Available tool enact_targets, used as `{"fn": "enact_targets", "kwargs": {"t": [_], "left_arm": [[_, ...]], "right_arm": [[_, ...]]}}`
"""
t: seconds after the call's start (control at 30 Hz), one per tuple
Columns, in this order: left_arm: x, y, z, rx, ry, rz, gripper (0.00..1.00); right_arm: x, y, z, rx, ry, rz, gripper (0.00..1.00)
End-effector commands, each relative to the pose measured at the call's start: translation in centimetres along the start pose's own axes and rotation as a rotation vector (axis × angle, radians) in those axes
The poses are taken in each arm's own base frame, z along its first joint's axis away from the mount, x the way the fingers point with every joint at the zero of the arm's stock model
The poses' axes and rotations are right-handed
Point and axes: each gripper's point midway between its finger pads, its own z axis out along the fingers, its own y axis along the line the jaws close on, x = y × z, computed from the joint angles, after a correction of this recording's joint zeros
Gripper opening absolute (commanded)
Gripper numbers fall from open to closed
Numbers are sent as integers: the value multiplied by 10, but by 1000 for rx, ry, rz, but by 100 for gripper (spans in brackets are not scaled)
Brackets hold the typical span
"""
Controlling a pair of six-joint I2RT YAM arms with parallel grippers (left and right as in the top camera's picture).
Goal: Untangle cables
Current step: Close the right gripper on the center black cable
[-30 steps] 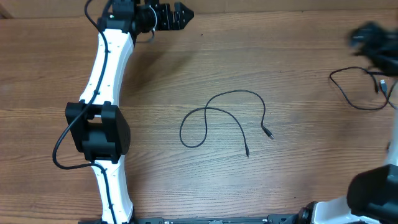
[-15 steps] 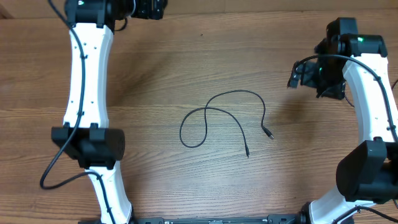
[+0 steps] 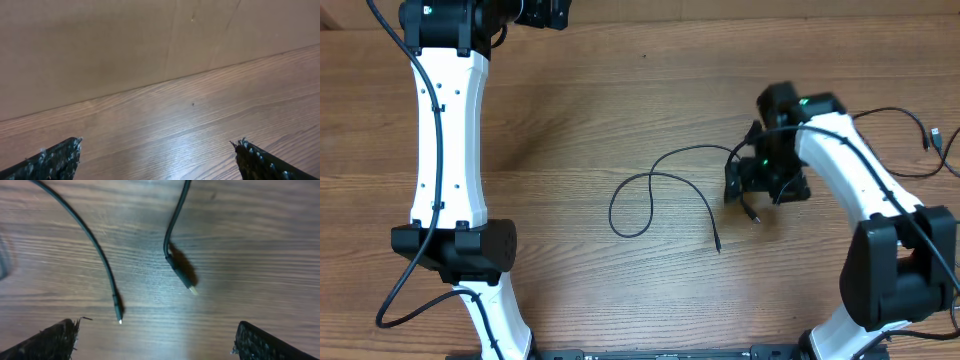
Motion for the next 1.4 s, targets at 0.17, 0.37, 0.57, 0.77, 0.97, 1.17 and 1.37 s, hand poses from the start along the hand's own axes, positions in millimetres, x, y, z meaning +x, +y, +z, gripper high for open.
{"fn": "enact_targets", "kwargs": {"t": [0.17, 0.37, 0.57, 0.77, 0.97, 1.17, 1.37], "left_arm": [[-4, 11, -13, -82, -5, 50, 100], [-4, 13, -13, -93, -4, 49, 100], [-3, 13, -13, -93, -3, 49, 100], [-3, 13, -13, -93, -1, 48, 100], [-2, 13, -13, -92, 3, 47, 99], [-1, 13, -13, -92, 7, 47, 100], [-1, 13, -13, -92, 7, 46, 100]], "right_arm": [[13, -27, 50, 108, 9, 46, 100], [2, -27, 58, 99, -47, 40, 100], [-8, -30, 62, 117, -77, 38, 100], [-18, -33, 79, 128, -75, 39, 100], [-13, -36, 93, 136, -26, 43, 81], [-13, -36, 94, 136, -22, 43, 31], [-13, -34, 95, 123, -21, 44, 4]]}}
